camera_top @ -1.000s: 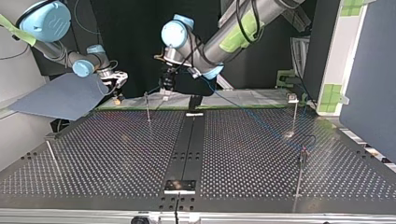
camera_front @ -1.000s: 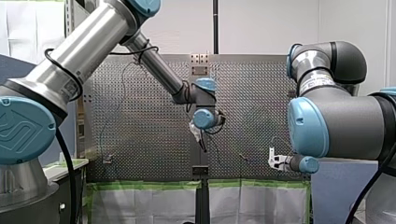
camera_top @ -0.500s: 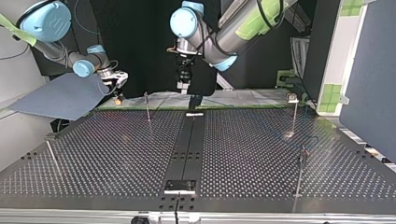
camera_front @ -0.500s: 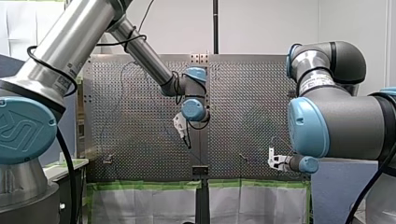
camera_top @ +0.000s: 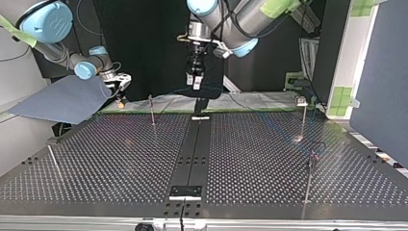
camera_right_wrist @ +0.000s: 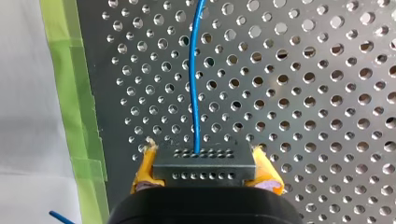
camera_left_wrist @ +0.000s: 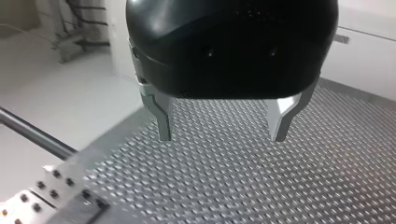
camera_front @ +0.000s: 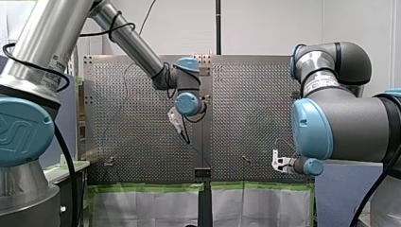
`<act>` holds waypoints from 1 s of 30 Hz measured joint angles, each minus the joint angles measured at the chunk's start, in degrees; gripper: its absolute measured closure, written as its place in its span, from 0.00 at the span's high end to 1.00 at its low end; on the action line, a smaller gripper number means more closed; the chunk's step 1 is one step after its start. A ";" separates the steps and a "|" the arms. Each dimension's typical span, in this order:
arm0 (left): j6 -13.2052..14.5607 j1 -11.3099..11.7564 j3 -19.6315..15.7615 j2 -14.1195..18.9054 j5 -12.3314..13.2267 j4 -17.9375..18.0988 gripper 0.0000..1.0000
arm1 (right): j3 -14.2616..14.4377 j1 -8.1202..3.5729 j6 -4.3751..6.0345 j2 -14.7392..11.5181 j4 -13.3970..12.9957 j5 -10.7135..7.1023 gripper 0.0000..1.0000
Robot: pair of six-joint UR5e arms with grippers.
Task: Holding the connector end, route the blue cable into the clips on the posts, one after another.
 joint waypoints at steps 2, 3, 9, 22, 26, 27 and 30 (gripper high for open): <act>-0.17 -0.12 -1.14 1.13 0.02 1.14 1.00 | 0.00 -0.12 -0.46 -0.02 0.04 0.00 0.00; -0.20 -0.15 -1.62 1.62 0.08 1.62 1.00 | 0.00 -0.17 -0.75 -0.03 0.12 0.00 0.00; -0.13 -0.19 -4.99 4.99 1.73 4.57 1.00 | 0.03 -0.45 -2.59 -0.27 1.04 0.15 0.00; -0.31 0.25 -12.80 12.81 3.41 4.99 1.00 | 2.31 -1.35 -6.29 -6.45 4.98 0.47 0.00; -0.32 0.29 -14.96 14.96 3.35 4.86 1.00 | 4.21 -2.01 -6.38 -8.88 5.11 1.12 0.00; -0.33 0.30 -15.46 15.46 3.36 4.85 1.00 | 4.44 -2.13 -6.47 -9.41 5.20 1.44 0.00; -0.34 0.31 -17.12 16.68 3.42 4.86 1.00 | 4.85 -2.33 -6.83 -11.24 5.80 2.79 0.00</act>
